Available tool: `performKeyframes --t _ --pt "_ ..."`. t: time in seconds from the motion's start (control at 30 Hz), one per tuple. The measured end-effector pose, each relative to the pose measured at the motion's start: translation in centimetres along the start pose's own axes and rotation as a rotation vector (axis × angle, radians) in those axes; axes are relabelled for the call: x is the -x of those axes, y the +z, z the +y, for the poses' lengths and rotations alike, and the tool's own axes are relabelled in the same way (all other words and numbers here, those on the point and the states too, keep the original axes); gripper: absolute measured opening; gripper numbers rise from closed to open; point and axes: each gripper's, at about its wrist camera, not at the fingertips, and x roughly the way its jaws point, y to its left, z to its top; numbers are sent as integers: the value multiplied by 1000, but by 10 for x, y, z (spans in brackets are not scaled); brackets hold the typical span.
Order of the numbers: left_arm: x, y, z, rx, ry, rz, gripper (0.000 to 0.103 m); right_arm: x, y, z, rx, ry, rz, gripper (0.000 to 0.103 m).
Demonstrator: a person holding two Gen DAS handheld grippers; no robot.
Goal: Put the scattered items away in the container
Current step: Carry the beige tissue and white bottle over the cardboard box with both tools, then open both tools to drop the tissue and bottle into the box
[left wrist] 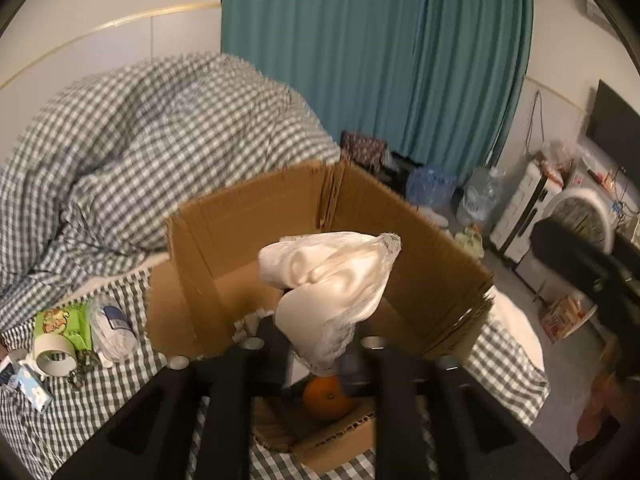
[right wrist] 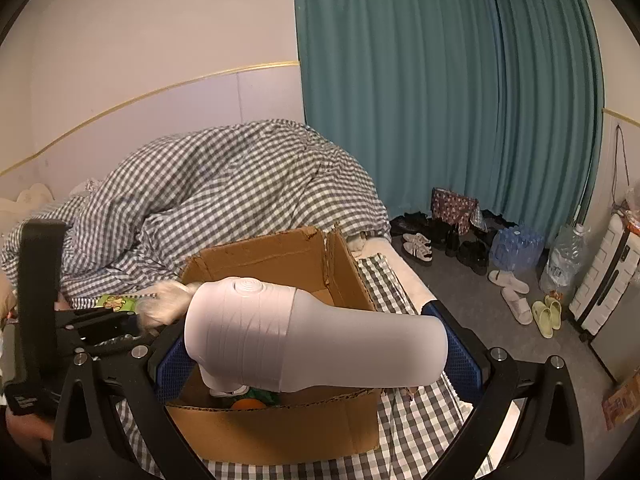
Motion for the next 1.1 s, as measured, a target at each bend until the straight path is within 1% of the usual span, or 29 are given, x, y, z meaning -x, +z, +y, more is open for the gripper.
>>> performKeyframes --t 0.03,0.07,0.1,0.2,0.4,0.57,0.7,0.8,0.9,1.1 --pt "-4 0 2 8 -3 5 83 -3 -1 -1 -1 0 5 102" --pt "-5 -1 4 19 -3 -4 100 -6 -1 -2 -1 1 9 102" --pt "-5 -1 7 30 -4 -23 103 -9 -1 -3 0 2 12 102" --pt "-2 -1 13 30 5 -53 103 -21 -2 -1 6 8 25 102" --pt "8 -7 31 -13 135 -84 103 -44 -3 13 22 35 55 102" --pt "23 -17 67 17 208 -99 103 -73 -10 35 47 67 102 102" --pt "31 -23 92 62 228 -92 103 -88 -16 53 64 79 122 102" --pt "37 -26 107 91 242 -91 103 -96 -18 63 78 70 134 102" --pt "40 -29 118 113 245 -89 103 -99 -21 69 82 62 136 103" --pt "45 -32 126 128 249 -89 103 -103 -21 75 76 45 147 103"
